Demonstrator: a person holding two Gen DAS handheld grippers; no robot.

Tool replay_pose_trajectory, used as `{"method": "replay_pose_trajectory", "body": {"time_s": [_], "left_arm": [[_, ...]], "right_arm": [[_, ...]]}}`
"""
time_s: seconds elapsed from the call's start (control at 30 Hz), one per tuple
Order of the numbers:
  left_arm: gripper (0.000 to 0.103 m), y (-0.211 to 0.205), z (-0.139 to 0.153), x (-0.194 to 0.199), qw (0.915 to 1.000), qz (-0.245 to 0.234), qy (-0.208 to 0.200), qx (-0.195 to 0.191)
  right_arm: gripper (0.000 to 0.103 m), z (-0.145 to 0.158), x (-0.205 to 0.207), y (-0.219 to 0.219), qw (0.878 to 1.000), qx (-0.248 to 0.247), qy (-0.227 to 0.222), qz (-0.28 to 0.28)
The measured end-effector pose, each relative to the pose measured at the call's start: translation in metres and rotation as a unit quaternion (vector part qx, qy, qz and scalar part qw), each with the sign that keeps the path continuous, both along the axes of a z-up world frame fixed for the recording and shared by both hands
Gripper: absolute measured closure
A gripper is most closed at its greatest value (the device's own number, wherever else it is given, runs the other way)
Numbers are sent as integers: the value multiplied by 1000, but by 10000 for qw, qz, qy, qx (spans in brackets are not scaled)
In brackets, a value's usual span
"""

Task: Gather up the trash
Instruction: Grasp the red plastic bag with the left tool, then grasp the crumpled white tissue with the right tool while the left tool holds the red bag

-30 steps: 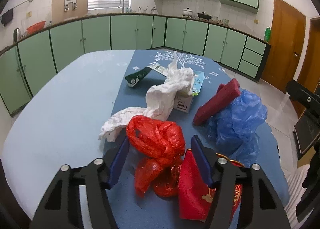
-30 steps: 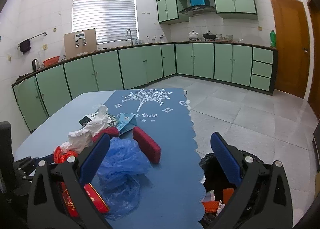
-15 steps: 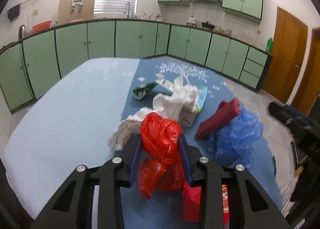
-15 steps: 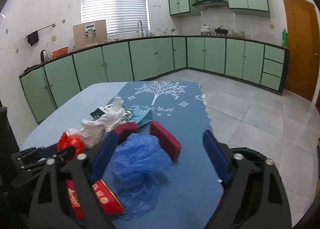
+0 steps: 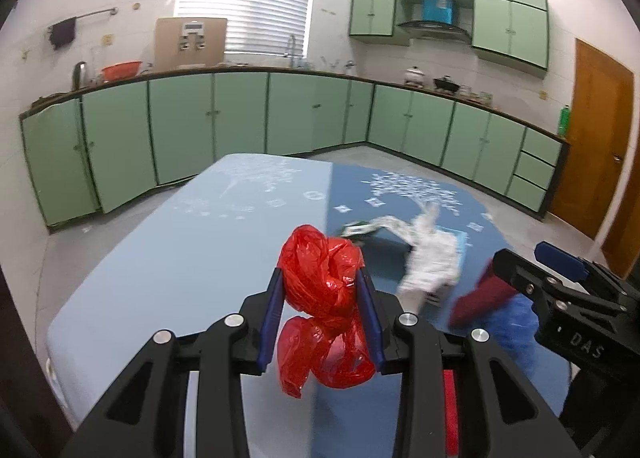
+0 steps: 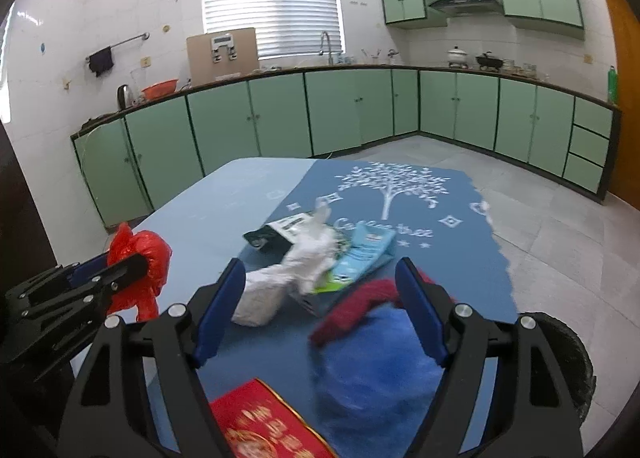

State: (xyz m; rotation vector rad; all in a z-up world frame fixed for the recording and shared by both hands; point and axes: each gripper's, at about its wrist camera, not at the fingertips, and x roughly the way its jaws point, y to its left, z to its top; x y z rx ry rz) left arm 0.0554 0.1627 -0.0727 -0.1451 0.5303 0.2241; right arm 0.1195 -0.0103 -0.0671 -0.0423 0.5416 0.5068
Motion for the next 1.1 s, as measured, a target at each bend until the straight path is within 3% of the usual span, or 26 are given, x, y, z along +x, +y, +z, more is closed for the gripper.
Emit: {"method": "replay_pose_trajectory", "body": {"time_s": [0.37, 0.57, 0.87, 1.1], "left_arm": [[67, 22, -15, 11, 9997, 150, 144, 96], [67, 25, -22, 13, 9995, 147, 265, 105], [67, 32, -24, 16, 9993, 195, 295, 101], [67, 28, -23, 16, 9994, 151, 302, 99]], "right_arm": [[32, -14, 13, 43, 9991, -259, 316, 121], [34, -14, 14, 55, 9981, -553, 215, 143], [36, -4, 4, 60, 9976, -568, 40, 385], [46, -21, 12, 66, 9952, -806, 415, 373]]}}
